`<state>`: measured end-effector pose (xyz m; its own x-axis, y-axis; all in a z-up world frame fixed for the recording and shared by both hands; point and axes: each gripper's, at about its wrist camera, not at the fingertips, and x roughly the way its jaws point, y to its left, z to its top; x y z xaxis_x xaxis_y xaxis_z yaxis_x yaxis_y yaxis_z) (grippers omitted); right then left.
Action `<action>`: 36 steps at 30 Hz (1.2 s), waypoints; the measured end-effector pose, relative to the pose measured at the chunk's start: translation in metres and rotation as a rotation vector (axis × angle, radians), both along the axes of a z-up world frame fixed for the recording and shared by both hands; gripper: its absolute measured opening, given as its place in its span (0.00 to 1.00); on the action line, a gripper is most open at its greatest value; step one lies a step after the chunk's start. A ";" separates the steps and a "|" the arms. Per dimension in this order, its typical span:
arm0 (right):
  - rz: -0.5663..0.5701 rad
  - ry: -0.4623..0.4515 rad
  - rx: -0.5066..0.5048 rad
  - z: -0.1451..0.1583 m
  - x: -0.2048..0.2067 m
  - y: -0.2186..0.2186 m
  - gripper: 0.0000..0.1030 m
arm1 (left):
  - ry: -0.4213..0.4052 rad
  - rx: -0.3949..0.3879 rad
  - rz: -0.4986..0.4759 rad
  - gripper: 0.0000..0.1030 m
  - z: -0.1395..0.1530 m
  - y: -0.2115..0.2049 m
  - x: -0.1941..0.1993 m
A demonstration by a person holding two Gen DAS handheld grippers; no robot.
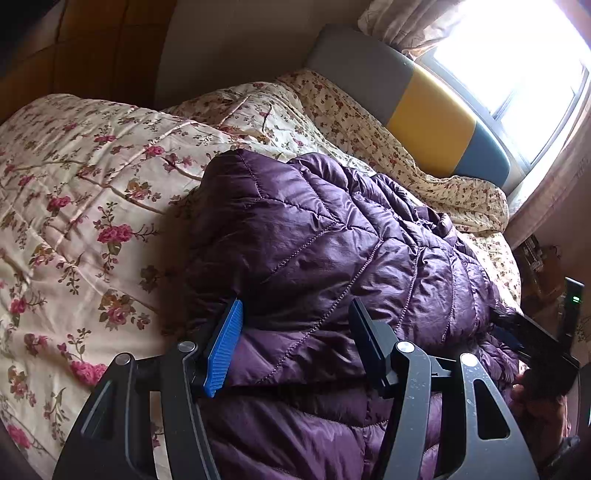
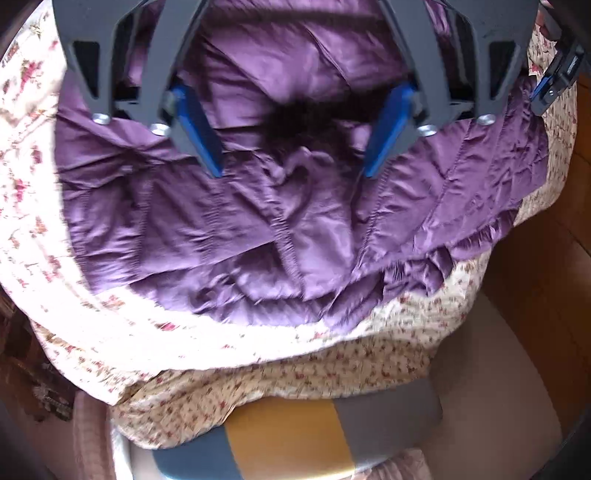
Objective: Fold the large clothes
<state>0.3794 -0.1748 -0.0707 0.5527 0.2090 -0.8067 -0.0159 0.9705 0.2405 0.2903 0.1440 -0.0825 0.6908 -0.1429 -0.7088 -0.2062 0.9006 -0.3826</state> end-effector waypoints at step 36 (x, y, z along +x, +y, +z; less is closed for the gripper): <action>-0.105 -0.004 -0.273 -0.011 -0.058 -0.040 0.14 | 0.060 0.161 -0.083 0.58 -0.010 -0.040 0.024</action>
